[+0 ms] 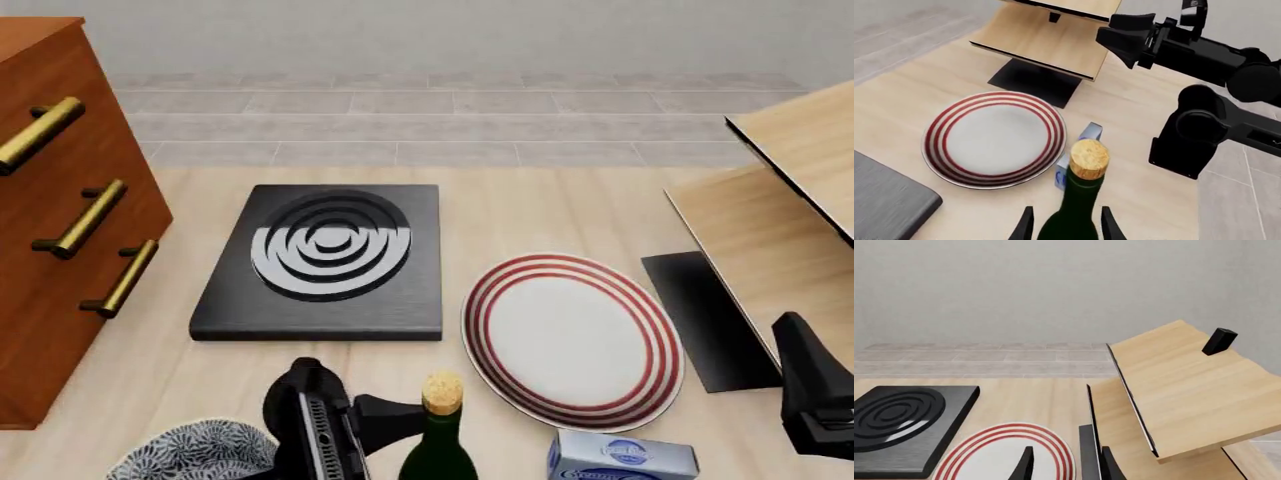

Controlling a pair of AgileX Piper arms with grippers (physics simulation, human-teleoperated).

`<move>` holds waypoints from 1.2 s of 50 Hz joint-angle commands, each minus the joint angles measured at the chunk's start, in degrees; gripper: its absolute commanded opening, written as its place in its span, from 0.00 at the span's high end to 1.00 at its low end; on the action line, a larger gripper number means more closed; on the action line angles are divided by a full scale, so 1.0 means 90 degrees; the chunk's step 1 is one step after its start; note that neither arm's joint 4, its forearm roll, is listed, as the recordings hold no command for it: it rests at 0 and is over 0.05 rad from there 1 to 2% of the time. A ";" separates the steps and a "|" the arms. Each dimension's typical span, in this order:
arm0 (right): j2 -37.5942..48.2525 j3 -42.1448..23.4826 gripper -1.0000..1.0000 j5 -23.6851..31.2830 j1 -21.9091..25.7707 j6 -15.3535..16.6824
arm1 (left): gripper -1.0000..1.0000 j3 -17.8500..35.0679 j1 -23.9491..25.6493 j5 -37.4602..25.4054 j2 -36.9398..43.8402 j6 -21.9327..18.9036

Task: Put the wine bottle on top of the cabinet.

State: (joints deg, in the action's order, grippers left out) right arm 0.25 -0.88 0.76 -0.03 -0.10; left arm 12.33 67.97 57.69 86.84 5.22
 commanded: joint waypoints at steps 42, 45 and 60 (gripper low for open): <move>-0.0001 0.0000 0.00 0.0000 -0.0001 0.0003 | 1.00 0.0417 -0.0104 0.1023 0.2155 0.0305; 0.0000 0.0000 0.00 0.0000 -0.0001 0.0001 | 1.00 0.0398 -0.0101 0.0991 0.2079 0.0292; -0.0001 0.0000 0.00 -0.0001 0.0000 -0.0005 | 1.00 0.0117 -0.0190 0.0163 0.0563 0.0267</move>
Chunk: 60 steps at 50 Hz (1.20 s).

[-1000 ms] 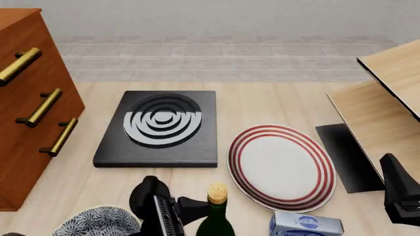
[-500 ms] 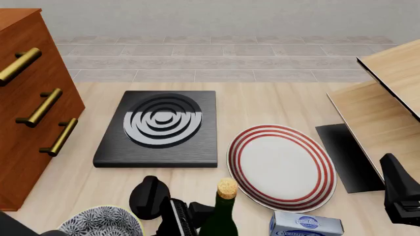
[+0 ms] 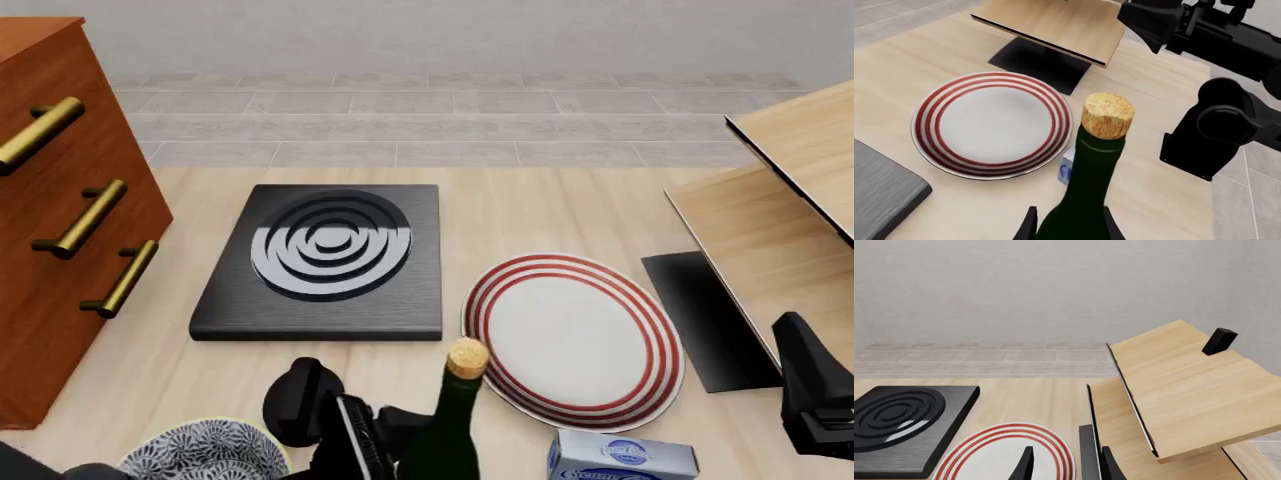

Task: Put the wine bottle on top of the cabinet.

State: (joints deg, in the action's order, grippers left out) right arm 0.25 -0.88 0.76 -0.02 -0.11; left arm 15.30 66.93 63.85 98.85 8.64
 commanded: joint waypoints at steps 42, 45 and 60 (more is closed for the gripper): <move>-0.0001 0.0000 0.00 0.0000 0.0000 0.0001 | 1.00 -0.0028 -0.0502 -0.2931 -0.3837 0.0093; 0.0001 0.0000 0.00 0.0001 -0.0001 0.0000 | 1.00 0.0014 -0.0558 -0.3194 -0.4116 0.0081; -0.0001 0.0000 0.00 -0.0001 0.0000 0.0001 | 1.00 -0.0099 -0.1065 -0.4096 -0.5260 -0.0053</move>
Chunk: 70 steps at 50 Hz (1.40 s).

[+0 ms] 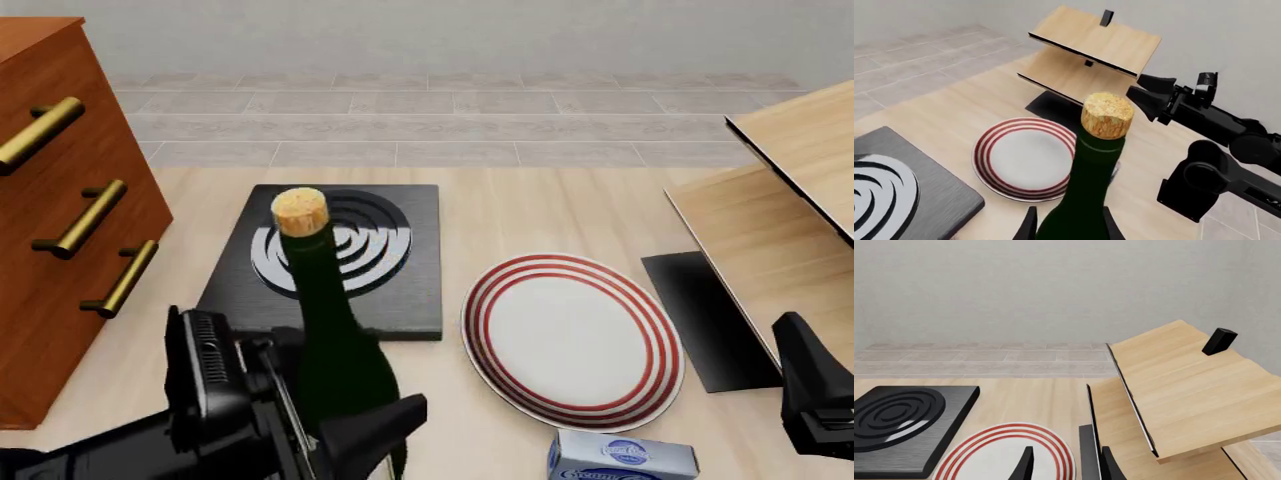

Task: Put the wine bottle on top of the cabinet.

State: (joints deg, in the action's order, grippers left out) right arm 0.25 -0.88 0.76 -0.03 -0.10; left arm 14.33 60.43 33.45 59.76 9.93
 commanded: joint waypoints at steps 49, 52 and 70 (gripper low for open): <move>0.0000 0.0000 0.00 0.0000 0.0000 0.0001 | 1.00 0.0741 -0.2212 -0.3844 -0.3711 -0.0825; -0.0001 0.0000 0.00 -0.0001 -0.0001 -0.0002 | 1.00 0.0786 -0.2333 -0.3959 -0.3716 -0.0898; 0.0000 0.0000 0.00 0.0000 0.0001 0.0001 | 1.00 0.1304 -0.3136 -0.4644 -0.4069 -0.1164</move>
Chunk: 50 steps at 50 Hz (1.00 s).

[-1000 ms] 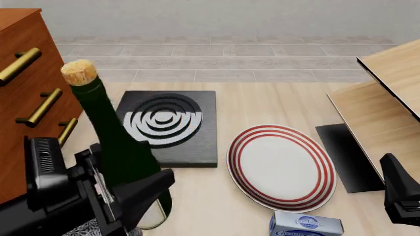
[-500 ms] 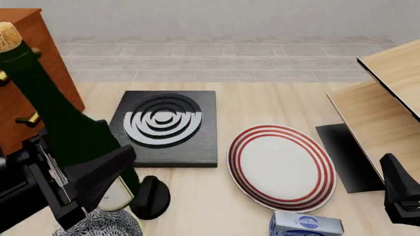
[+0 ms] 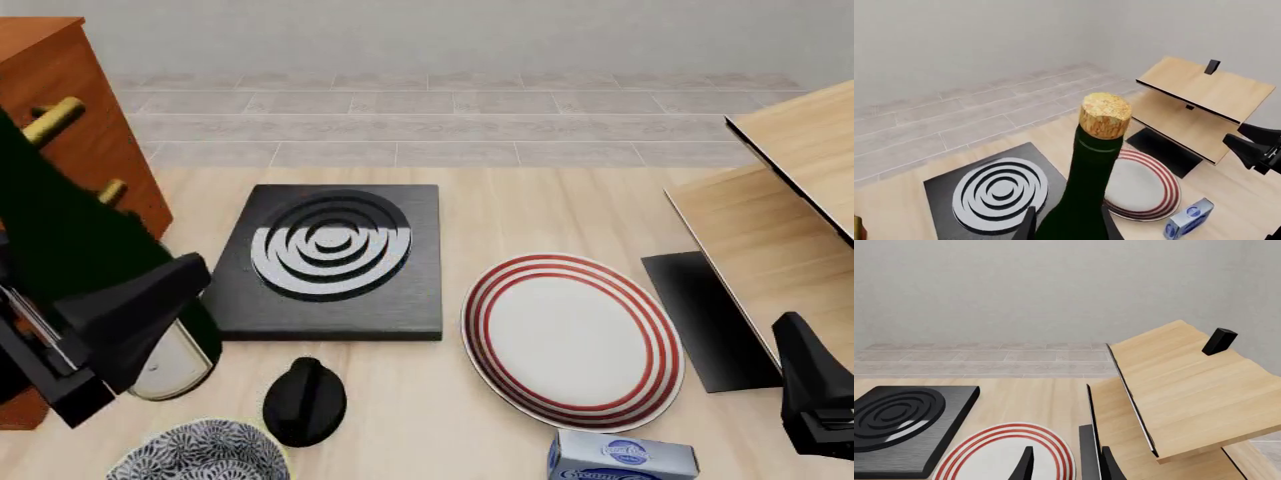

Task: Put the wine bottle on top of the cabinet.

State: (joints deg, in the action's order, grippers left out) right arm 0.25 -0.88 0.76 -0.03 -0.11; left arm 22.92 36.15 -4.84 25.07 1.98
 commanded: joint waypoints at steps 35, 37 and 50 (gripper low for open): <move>-0.0001 0.0000 0.00 -0.0001 0.0001 0.0001 | 1.00 0.1614 -0.1836 -0.0992 0.0049 -0.0687; 0.0000 0.0000 0.00 0.0000 0.0001 0.0002 | 1.00 0.1644 -0.1850 -0.0990 0.0070 -0.0695; 0.0001 0.0000 0.00 0.0000 0.0001 0.0000 | 1.00 0.2050 -0.2213 -0.0843 0.0486 -0.0903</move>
State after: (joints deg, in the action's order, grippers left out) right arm 0.25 -0.88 0.76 -0.02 -0.10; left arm 38.21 18.71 -13.17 27.13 -3.78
